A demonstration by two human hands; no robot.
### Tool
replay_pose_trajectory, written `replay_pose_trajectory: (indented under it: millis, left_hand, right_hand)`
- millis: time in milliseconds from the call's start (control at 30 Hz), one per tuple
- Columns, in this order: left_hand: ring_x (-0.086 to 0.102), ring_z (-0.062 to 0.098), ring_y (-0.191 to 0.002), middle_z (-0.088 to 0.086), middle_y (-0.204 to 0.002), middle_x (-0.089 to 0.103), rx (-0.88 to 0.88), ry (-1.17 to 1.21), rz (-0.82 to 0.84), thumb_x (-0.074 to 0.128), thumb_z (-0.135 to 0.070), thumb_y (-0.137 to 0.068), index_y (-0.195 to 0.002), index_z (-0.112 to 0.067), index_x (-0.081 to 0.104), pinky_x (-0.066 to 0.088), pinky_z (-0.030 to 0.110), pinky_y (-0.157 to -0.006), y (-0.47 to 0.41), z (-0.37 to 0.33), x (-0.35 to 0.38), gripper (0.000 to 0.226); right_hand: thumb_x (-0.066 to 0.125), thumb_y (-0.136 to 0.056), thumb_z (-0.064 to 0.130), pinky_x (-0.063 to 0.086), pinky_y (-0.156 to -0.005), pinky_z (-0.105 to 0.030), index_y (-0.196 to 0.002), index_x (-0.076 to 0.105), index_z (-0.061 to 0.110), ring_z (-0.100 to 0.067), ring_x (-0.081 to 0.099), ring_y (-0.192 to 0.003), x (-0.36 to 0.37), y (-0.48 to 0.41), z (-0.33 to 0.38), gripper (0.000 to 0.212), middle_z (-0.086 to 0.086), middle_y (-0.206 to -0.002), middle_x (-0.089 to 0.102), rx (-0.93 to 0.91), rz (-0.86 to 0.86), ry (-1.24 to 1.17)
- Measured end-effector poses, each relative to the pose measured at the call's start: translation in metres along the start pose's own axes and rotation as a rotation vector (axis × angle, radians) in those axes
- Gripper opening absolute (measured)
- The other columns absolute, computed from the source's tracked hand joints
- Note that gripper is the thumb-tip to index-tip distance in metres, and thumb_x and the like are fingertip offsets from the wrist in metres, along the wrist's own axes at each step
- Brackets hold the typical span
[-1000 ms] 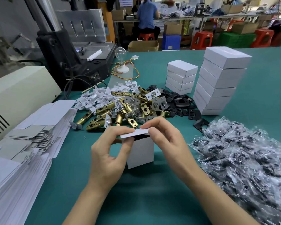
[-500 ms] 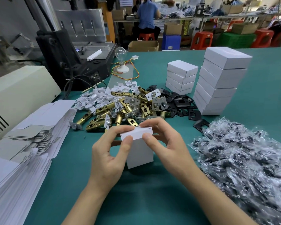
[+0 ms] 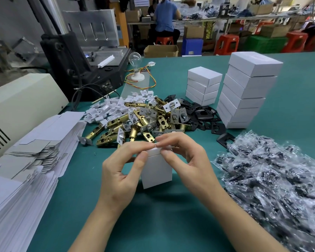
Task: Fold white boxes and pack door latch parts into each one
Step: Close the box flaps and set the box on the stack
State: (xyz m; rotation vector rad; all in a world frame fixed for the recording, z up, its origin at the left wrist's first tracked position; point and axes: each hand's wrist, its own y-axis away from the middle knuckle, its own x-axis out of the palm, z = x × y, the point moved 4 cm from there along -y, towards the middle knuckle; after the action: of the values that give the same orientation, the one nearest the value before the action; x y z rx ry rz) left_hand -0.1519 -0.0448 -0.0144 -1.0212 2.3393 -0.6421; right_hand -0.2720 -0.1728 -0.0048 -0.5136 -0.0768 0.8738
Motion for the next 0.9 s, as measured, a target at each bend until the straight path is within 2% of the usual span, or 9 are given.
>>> replay_pose_trajectory:
  millis: [167, 300, 667, 733, 800, 833, 900]
  left_hand:
    - [0.071, 0.021, -0.115, -0.01, -0.118, 0.075, 0.056, -0.033, 0.017, 0.059, -0.024, -0.103, -0.115, -0.021, 0.077, 0.056, 0.029, -0.093, 0.0, 0.001, -0.003, 0.022]
    - [0.071, 0.018, -0.118, -0.007, -0.122, 0.075, 0.102, -0.072, 0.038, 0.061, -0.025, -0.102, -0.117, -0.02, 0.077, 0.055, 0.031, -0.099, 0.0, 0.001, -0.006, 0.023]
    - [0.071, 0.012, -0.12, -0.01, -0.127, 0.075, 0.141, -0.11, 0.06, 0.069, -0.03, -0.098, -0.121, -0.023, 0.077, 0.057, 0.025, -0.098, 0.003, 0.006, -0.009, 0.026]
    - [0.073, 0.009, -0.11, -0.014, -0.119, 0.076, 0.053, -0.087, 0.073, 0.073, -0.036, -0.095, -0.134, -0.034, 0.071, 0.057, 0.02, -0.092, 0.005, 0.009, -0.007, 0.039]
    - [0.075, 0.009, -0.094, -0.012, -0.102, 0.077, -0.122, -0.063, 0.149, 0.078, -0.035, -0.091, -0.146, -0.056, 0.052, 0.055, 0.013, -0.082, 0.008, 0.015, -0.001, 0.064]
    - [0.076, 0.009, -0.092, -0.013, -0.1, 0.076, -0.191, -0.048, 0.193, 0.079, -0.032, -0.09, -0.147, -0.062, 0.044, 0.054, 0.011, -0.078, 0.009, 0.018, 0.003, 0.074]
    - [0.075, 0.008, -0.095, -0.018, -0.104, 0.076, -0.269, -0.004, 0.197, 0.08, -0.031, -0.088, -0.147, -0.062, 0.04, 0.056, 0.013, -0.075, 0.009, 0.025, 0.005, 0.077]
  right_hand:
    - [0.064, -0.095, 0.006, 0.055, -0.096, -0.038, -0.103, 0.076, 0.016, -0.023, 0.065, -0.119, -0.004, 0.0, -0.002, 0.018, 0.007, -0.115, 0.071, -0.027, 0.016, 0.028]
    - [0.069, -0.095, 0.012, 0.056, -0.093, -0.044, -0.103, 0.078, 0.017, -0.022, 0.067, -0.115, -0.01, -0.001, -0.003, 0.013, 0.007, -0.116, 0.071, -0.053, 0.03, 0.096]
    - [0.077, -0.09, 0.011, 0.057, -0.083, -0.043, -0.097, 0.079, 0.014, -0.018, 0.069, -0.108, -0.011, -0.002, -0.006, 0.008, 0.006, -0.114, 0.072, -0.125, 0.048, 0.183]
    - [0.076, -0.091, 0.012, 0.059, -0.082, -0.039, -0.098, 0.079, 0.015, -0.017, 0.069, -0.109, -0.01, -0.002, -0.009, 0.008, 0.006, -0.115, 0.072, -0.098, 0.033, 0.155]
    - [0.074, -0.092, 0.013, 0.059, -0.083, -0.032, -0.101, 0.079, 0.018, -0.014, 0.068, -0.113, -0.01, -0.001, -0.01, 0.012, 0.009, -0.117, 0.071, -0.07, 0.009, 0.138]
    - [0.072, -0.092, 0.014, 0.059, -0.083, -0.029, -0.106, 0.078, 0.02, -0.013, 0.066, -0.117, -0.01, 0.0, -0.011, 0.016, 0.011, -0.12, 0.071, -0.063, 0.0, 0.151]
    - [0.073, -0.092, 0.019, 0.059, -0.084, -0.031, -0.124, 0.07, 0.026, -0.013, 0.063, -0.121, -0.008, 0.0, -0.012, 0.033, 0.015, -0.127, 0.067, -0.036, -0.004, 0.183]
